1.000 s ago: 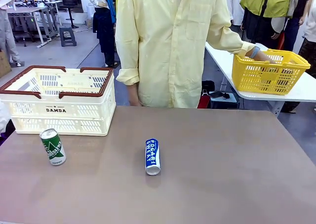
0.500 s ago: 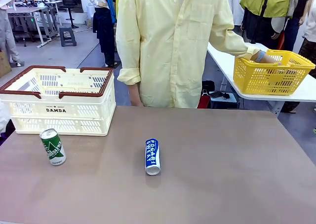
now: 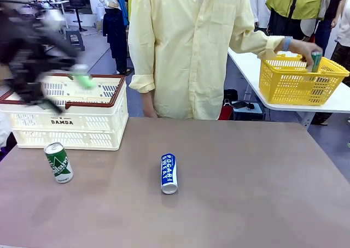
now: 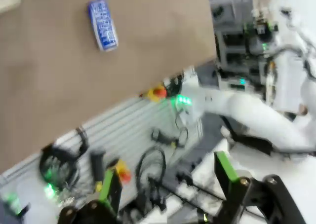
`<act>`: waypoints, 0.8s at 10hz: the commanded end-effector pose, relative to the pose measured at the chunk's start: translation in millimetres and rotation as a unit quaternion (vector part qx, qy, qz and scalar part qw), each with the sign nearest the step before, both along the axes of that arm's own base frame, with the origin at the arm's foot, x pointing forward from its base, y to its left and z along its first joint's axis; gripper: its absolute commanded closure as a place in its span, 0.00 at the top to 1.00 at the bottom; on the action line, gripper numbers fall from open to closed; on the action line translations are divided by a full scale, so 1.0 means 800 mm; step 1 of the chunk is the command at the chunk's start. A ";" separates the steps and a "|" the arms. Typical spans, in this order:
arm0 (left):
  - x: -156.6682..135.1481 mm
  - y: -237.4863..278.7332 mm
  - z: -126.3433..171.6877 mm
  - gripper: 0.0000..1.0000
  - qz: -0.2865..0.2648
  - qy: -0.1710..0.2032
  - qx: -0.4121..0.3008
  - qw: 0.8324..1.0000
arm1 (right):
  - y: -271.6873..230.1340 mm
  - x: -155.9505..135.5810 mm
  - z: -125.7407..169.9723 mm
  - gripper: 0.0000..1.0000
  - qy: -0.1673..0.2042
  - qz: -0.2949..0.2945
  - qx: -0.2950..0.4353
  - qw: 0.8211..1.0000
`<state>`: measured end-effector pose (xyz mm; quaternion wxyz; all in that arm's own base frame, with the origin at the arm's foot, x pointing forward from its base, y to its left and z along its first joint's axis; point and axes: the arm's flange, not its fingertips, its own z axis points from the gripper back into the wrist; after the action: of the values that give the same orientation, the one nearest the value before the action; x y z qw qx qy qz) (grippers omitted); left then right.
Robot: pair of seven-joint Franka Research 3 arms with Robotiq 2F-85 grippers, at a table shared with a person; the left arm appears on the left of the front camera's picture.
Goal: Place the drinks into the Shopping basket.
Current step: Pick up one drink and place it into the Shopping basket.
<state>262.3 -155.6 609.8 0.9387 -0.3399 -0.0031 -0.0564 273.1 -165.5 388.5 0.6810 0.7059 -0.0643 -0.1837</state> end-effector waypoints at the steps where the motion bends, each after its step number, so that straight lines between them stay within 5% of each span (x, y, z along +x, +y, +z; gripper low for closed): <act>1: 0.008 -0.097 -0.036 1.00 0.006 -0.054 0.066 0.996 | 0.002 0.003 0.009 1.00 0.010 -0.008 0.008 1.000; 3: -0.013 -0.175 -0.079 1.00 -0.023 -0.091 0.133 0.987 | 0.002 0.003 0.009 1.00 0.010 -0.008 0.008 1.000; 5: -0.028 -0.181 -0.122 1.00 -0.096 -0.018 0.079 0.992 | 0.002 0.003 0.009 1.00 0.010 -0.008 0.008 1.000; 6: -0.038 -0.204 -0.091 1.00 -0.055 -0.089 0.117 0.988 | 0.002 0.003 0.009 1.00 0.010 -0.008 0.008 1.000; 8: -0.038 -0.204 -0.091 1.00 -0.055 -0.089 0.117 0.988 | 0.002 0.003 0.009 1.00 0.010 -0.008 0.008 1.000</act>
<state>233.5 -321.3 527.5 0.9613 -0.2252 -0.0520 -0.1497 273.0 -165.6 388.5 0.6812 0.7057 -0.0643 -0.1841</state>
